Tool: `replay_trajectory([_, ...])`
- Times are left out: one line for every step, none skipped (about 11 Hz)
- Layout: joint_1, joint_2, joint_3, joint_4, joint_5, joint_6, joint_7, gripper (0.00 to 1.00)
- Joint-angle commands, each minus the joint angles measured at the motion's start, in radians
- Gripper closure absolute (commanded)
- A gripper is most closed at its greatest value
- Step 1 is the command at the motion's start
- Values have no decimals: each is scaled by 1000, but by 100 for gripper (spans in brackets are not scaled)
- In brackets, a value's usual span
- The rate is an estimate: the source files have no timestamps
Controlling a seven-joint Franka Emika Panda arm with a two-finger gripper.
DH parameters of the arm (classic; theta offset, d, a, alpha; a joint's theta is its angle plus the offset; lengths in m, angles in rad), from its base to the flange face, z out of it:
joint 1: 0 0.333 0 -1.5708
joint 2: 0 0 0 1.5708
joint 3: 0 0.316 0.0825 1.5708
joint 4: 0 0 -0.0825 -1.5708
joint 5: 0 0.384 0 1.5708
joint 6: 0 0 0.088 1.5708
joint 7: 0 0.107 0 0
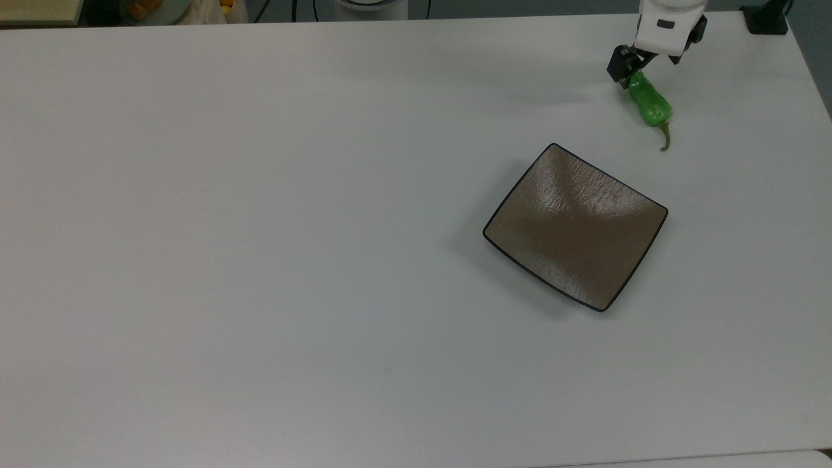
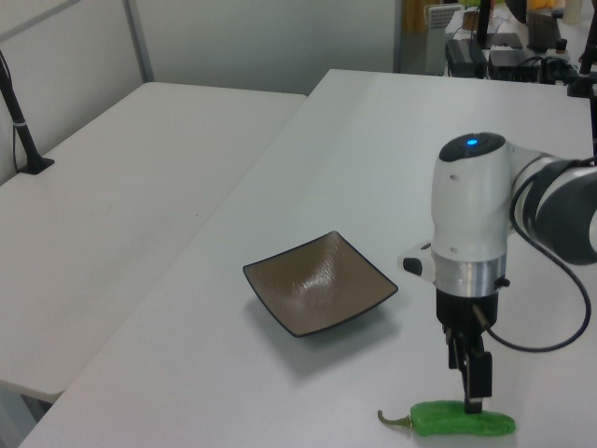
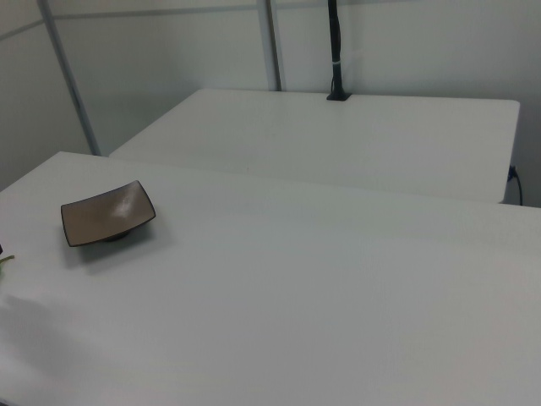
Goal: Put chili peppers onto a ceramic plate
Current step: 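Lower the gripper onto the green chili pepper and close on it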
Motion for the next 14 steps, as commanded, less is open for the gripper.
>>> replay_trajectory([22,50,-6,-4,-72,60,90,0])
replay_trajectory([28,62,-6,-4,-92,77,108,0])
replay_trajectory([41,76,-6,-4,-112,97,138,6])
replay_trajectory([42,79,-6,-4,-135,102,171,44])
replay_trajectory([42,79,-6,-4,-137,102,180,66])
replay_trajectory([41,79,-6,-4,-137,102,180,73])
replay_trajectory([41,79,-6,-4,-134,102,185,85])
replay_trajectory([39,78,-6,-4,-134,102,198,92])
replay_trajectory([38,78,-6,-3,-134,102,203,94])
replay_trajectory([36,76,-6,-4,-135,102,200,94])
replay_trajectory([35,73,-6,-3,-135,100,199,94])
replay_trajectory([32,64,-6,-3,-137,94,190,94])
replay_trajectory([30,55,-6,-4,-137,88,168,94])
replay_trajectory([22,40,-6,-3,-135,85,128,94])
